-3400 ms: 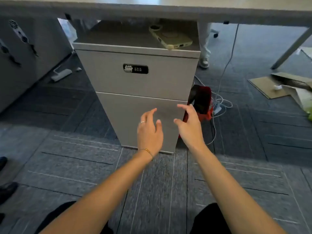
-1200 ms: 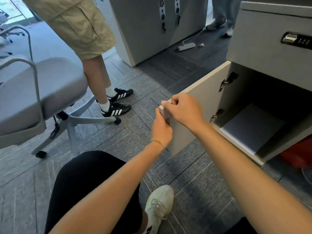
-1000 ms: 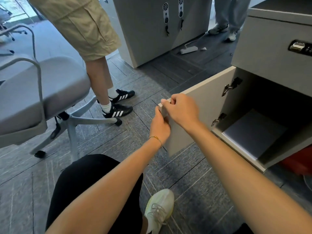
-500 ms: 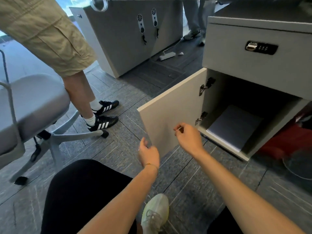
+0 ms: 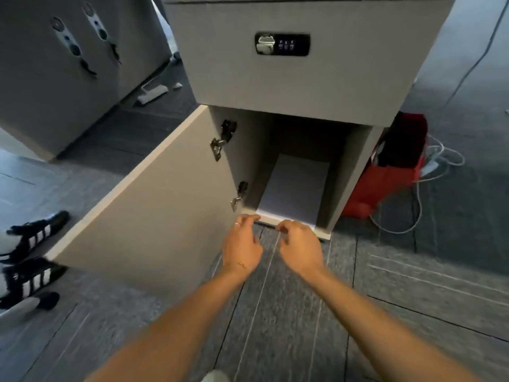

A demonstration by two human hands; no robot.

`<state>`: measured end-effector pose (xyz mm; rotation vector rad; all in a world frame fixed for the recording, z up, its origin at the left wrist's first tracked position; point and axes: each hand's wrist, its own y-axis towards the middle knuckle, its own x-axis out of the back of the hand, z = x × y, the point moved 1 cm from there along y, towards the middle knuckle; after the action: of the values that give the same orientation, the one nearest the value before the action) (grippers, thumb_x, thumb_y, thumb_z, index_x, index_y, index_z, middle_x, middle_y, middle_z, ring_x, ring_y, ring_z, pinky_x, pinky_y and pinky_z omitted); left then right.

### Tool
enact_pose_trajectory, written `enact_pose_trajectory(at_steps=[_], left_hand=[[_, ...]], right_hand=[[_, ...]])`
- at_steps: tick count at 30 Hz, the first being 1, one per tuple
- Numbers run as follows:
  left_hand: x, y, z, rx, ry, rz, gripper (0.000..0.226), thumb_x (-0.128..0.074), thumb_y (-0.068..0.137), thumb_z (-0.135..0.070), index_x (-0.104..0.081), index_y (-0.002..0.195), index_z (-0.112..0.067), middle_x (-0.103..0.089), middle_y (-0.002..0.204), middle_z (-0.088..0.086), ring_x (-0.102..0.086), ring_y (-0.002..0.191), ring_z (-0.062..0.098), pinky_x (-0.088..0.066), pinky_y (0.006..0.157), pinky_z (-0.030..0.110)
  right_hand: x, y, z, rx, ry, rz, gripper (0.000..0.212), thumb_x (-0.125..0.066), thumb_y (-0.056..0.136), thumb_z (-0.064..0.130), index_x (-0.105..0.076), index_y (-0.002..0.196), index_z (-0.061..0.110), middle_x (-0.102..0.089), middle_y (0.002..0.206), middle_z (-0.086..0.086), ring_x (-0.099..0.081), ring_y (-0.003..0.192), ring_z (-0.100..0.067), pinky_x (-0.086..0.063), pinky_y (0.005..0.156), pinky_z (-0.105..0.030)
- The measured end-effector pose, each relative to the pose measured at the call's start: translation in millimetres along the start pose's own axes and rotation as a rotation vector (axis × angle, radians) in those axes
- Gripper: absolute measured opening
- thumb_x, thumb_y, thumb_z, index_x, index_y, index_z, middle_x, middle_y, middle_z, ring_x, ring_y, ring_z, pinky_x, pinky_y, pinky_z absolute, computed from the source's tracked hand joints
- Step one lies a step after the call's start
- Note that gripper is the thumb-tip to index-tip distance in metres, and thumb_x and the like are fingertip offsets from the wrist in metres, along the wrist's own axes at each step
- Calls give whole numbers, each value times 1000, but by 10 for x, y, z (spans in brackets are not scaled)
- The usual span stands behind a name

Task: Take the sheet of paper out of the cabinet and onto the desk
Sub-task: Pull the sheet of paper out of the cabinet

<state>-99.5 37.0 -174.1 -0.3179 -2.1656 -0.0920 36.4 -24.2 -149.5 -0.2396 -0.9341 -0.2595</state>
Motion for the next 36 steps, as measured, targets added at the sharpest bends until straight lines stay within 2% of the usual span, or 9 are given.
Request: enact_pose_trajectory(at_steps=[9, 11, 14, 18, 21, 25, 28, 33, 36], left_hand=[[-1054, 1263, 424, -118, 323, 272, 73, -65, 79, -8, -41, 146, -23, -39, 149, 11, -51, 131, 36, -49, 102, 48], [-1194, 1403, 503, -80, 288, 290, 74, -63, 79, -11, -39, 148, -23, -43, 145, 13, -49, 131, 37, -48, 104, 48], [-1293, 1445, 650, -79, 211, 275, 72, -59, 83, -13, -35, 150, -24, -44, 146, 11, -51, 129, 36, -47, 105, 46], [-1303, 1417, 795, -94, 166, 248, 67, -54, 89, -14, -33, 152, -23, -41, 150, 7, -51, 130, 31, -47, 105, 43], [-1276, 1366, 819, -39, 96, 163, 61, -50, 92, -12, -36, 151, -23, -44, 148, 9, -56, 123, 31, -49, 103, 41], [-1274, 1247, 925, 268, -148, 120, 47, -46, 94, -16, -46, 140, -26, -61, 123, 7, -64, 95, 28, -54, 85, 38], [-1218, 1206, 964, 571, -492, 286, 28, -40, 97, -30, -60, 114, -19, -67, 107, 13, -69, 101, 38, -56, 81, 41], [-1185, 1147, 921, 726, -792, 574, 42, -39, 103, -45, -57, 126, -15, -69, 115, 12, -68, 93, 25, -56, 70, 35], [-1255, 1081, 930, 759, -847, 637, 35, -52, 100, -28, -57, 130, -10, -69, 112, 11, -66, 92, 24, -57, 68, 35]], right_hand=[[-591, 1090, -673, -27, -293, 88, 47, -61, 90, 15, -61, 137, 18, -65, 137, -12, -62, 125, -36, -52, 101, -43], [-696, 1371, -871, -71, -377, 192, 65, -68, 90, 27, -48, 151, 23, -46, 159, -16, -50, 141, -40, -47, 112, -48], [-824, 1733, -1126, -115, -496, 413, 107, -79, 83, 49, -15, 166, 35, 5, 177, -14, -4, 163, -41, -15, 130, -57], [-1015, 1847, -1254, -105, -559, 493, 130, -85, 76, 53, 6, 167, 37, 17, 176, -16, 11, 163, -43, -6, 129, -64], [-1102, 1641, -1286, -67, -636, 457, 118, -78, 87, 43, 9, 166, 36, 16, 175, -20, 1, 163, -45, -17, 127, -65], [-1005, 1337, -1202, -40, -645, 446, 100, -68, 92, 33, -2, 167, 32, -17, 174, -23, -38, 152, -46, -43, 117, -59], [-946, 1163, -1158, -18, -621, 459, 86, -50, 94, 25, -7, 168, 30, -10, 176, -21, -24, 159, -45, -34, 122, -63], [-960, 843, -1230, 36, -586, 535, 73, -38, 102, 25, -7, 168, 36, 7, 177, -16, -4, 164, -41, -20, 128, -63], [-931, 664, -1259, 86, -551, 558, 68, -37, 104, 30, -12, 167, 38, 3, 178, -12, -4, 165, -37, -18, 128, -60]])
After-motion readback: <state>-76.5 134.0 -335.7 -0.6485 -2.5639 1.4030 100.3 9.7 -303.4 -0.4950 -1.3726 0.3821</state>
